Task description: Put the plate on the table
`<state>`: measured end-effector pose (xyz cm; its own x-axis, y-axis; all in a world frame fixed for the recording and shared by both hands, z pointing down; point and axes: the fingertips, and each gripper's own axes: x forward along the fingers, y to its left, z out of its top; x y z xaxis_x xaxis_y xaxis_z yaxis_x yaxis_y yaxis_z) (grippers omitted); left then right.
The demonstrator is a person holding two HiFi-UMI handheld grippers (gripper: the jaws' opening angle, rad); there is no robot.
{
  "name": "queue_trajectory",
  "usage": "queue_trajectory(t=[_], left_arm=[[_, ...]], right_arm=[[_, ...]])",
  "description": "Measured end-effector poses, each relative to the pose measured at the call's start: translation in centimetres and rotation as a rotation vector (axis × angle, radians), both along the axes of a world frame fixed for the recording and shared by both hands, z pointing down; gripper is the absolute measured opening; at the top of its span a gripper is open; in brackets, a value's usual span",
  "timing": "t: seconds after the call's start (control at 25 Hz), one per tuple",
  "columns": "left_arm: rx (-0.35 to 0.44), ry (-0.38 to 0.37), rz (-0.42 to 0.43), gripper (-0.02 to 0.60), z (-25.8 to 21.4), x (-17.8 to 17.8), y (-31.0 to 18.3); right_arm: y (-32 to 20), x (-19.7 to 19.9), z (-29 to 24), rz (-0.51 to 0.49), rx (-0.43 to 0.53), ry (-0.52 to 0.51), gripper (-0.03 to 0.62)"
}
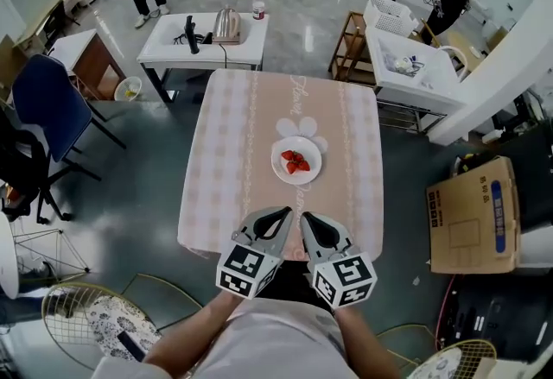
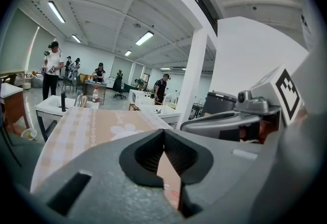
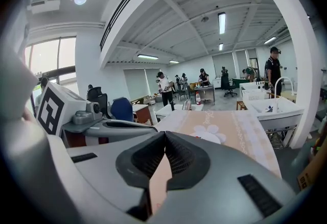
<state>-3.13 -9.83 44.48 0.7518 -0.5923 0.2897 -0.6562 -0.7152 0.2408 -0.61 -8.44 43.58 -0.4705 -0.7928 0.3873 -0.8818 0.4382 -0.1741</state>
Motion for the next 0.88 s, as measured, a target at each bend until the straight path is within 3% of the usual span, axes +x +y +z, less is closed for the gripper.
queue_trajectory(t=[0.4, 0.88], left_arm=[[0.030, -0.012, 0.035, 0.006, 0.2, 0.0, 1.0], [0.018, -0.017, 0.046, 0.006, 0.7, 0.0, 1.5]], right_arm=[[1.6, -0.2, -0.8, 0.008, 0.043, 0.061, 0.005], [1.9, -0.4, -0.4, 0.011, 0.039, 0.055, 0.005]])
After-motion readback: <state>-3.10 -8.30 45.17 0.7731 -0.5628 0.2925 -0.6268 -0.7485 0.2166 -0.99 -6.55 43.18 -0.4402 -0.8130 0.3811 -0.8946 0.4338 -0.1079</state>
